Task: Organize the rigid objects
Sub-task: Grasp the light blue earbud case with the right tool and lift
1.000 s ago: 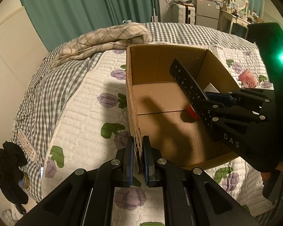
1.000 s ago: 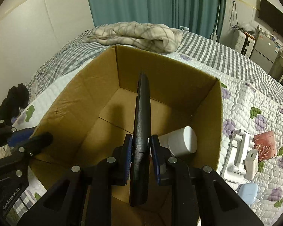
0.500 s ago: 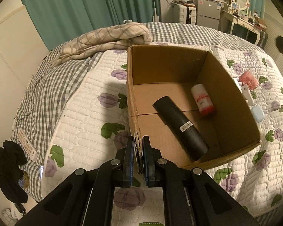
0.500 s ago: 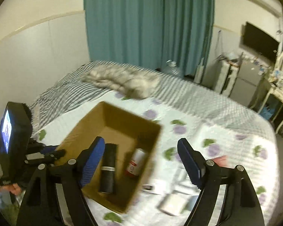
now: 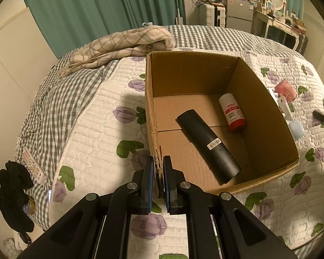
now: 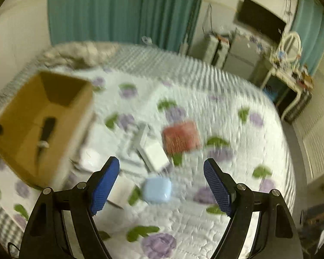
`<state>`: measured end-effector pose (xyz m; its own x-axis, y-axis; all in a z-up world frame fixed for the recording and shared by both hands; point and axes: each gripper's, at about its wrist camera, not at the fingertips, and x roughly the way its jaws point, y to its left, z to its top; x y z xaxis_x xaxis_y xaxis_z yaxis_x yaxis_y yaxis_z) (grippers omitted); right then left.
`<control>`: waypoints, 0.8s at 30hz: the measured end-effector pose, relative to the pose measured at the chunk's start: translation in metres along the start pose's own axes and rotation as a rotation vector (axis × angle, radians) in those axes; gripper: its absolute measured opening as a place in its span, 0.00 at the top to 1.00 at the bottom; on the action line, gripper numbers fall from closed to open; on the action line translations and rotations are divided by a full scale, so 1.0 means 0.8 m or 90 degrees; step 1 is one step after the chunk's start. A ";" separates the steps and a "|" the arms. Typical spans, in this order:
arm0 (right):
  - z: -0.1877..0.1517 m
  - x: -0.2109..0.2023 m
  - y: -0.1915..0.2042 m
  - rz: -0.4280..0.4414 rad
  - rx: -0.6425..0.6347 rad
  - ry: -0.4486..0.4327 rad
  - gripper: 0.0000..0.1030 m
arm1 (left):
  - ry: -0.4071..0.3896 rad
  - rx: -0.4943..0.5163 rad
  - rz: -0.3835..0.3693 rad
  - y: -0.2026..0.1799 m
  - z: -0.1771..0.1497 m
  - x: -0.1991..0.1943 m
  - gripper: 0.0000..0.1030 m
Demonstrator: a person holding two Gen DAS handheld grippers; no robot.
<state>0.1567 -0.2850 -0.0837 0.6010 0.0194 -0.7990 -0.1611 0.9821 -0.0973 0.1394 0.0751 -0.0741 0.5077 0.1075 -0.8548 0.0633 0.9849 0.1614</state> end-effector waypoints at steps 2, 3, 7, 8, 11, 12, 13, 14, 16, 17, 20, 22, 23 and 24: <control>-0.014 0.024 -0.003 -0.001 0.001 0.028 0.22 | 0.001 0.001 0.003 -0.001 0.000 0.000 0.92; -0.020 0.033 -0.003 -0.008 -0.004 0.040 0.22 | 0.001 0.002 0.005 -0.001 0.000 0.000 0.92; -0.036 0.063 0.002 -0.002 -0.016 0.082 0.22 | 0.002 0.002 0.007 -0.002 0.001 0.000 0.92; -0.038 0.068 0.004 -0.008 -0.022 0.090 0.22 | 0.001 0.002 0.006 -0.002 0.000 0.000 0.92; -0.042 0.081 0.010 -0.010 -0.040 0.114 0.25 | 0.001 0.000 0.005 -0.002 0.000 0.000 0.92; -0.044 0.084 0.012 -0.016 -0.044 0.122 0.27 | 0.001 0.000 0.004 -0.002 0.001 0.000 0.92; -0.045 0.088 0.013 -0.017 -0.047 0.129 0.31 | 0.001 0.000 0.004 -0.002 0.000 0.000 0.92; -0.044 0.092 0.014 -0.019 -0.050 0.136 0.34 | 0.001 0.000 0.003 -0.002 0.000 0.000 0.92; -0.044 0.095 0.016 -0.024 -0.058 0.141 0.35 | 0.001 0.000 0.004 -0.002 0.001 0.000 0.92; -0.044 0.098 0.019 -0.028 -0.066 0.145 0.36 | 0.000 0.000 0.005 -0.002 0.001 0.000 0.92; -0.043 0.107 0.026 -0.035 -0.087 0.158 0.42 | 0.000 0.001 0.004 -0.002 0.000 0.000 0.92; -0.043 0.112 0.029 -0.037 -0.096 0.165 0.44 | 0.000 -0.002 0.002 -0.001 0.001 0.000 0.92; -0.043 0.112 0.030 -0.036 -0.098 0.166 0.46 | 0.000 -0.002 0.001 -0.001 0.001 -0.001 0.92; -0.043 0.113 0.031 -0.034 -0.100 0.168 0.47 | 0.000 -0.002 0.001 -0.001 0.001 -0.001 0.92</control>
<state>0.1799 -0.2657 -0.1787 0.3911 -0.1003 -0.9148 -0.2664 0.9391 -0.2169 0.1397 0.0742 -0.0734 0.5082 0.1095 -0.8542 0.0600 0.9850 0.1620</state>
